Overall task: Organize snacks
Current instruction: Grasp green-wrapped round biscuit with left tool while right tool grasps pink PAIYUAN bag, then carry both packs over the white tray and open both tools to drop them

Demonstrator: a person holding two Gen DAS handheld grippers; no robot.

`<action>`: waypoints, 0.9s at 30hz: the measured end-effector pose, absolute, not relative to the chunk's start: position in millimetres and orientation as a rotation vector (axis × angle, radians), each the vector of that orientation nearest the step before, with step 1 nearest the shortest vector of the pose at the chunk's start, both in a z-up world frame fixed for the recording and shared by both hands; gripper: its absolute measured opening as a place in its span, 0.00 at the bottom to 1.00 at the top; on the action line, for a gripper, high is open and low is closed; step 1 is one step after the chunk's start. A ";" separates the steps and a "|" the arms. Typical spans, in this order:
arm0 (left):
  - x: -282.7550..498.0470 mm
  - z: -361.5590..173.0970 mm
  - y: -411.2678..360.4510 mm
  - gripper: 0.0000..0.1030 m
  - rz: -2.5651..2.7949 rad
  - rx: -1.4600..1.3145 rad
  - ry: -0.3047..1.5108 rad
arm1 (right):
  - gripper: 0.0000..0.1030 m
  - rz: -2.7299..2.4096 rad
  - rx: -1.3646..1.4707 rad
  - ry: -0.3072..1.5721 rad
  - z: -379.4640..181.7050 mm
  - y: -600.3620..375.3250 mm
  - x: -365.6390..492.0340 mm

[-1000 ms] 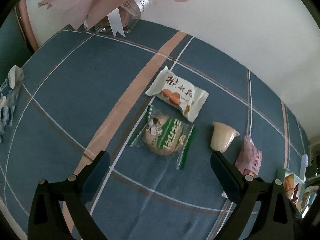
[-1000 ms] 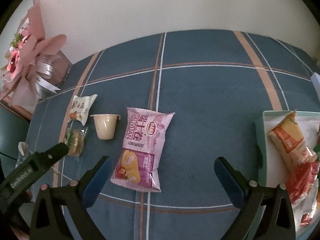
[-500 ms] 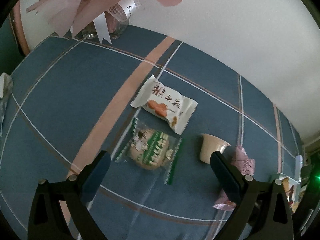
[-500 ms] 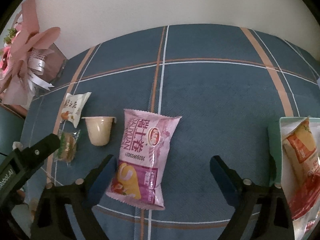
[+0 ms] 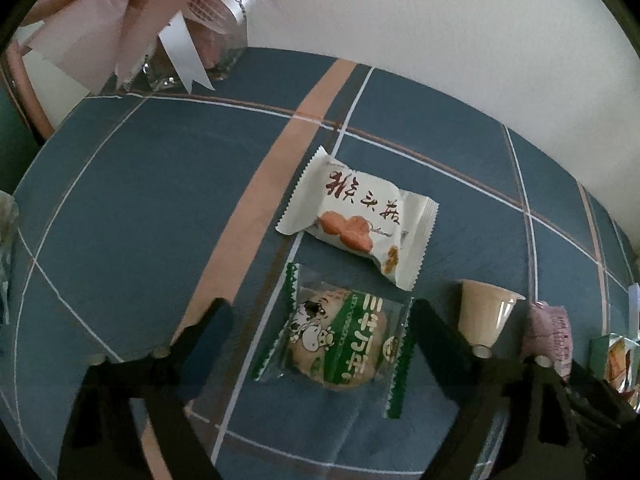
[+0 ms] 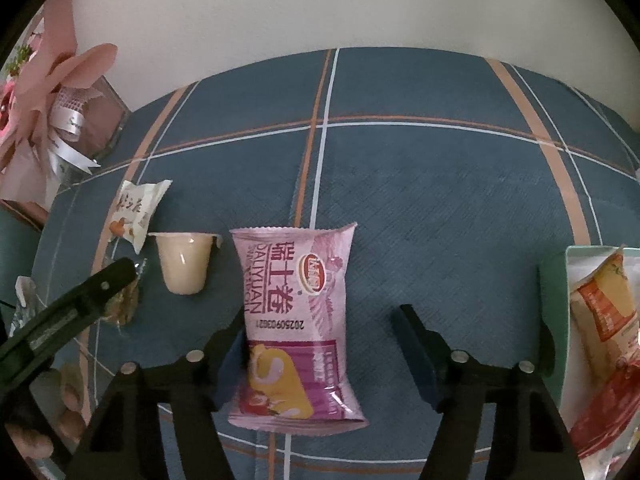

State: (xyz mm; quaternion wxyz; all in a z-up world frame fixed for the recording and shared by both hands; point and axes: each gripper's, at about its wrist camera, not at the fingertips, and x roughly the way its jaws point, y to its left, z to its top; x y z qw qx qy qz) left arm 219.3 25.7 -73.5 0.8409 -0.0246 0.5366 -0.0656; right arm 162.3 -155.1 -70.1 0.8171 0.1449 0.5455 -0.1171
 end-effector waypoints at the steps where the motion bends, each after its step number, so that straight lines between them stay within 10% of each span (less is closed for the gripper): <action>1: 220.1 -74.8 24.9 0.84 -0.142 -0.053 1.133 | 0.64 -0.253 0.308 1.162 -70.0 -155.9 162.0; 8: 216.9 -71.8 17.0 0.55 -0.159 -0.033 1.113 | 0.53 -0.268 0.302 1.164 -70.5 -159.4 158.3; 27: 170.1 -63.1 6.2 0.49 -0.048 -0.125 1.202 | 0.40 -0.241 0.369 1.156 -53.8 -160.6 100.3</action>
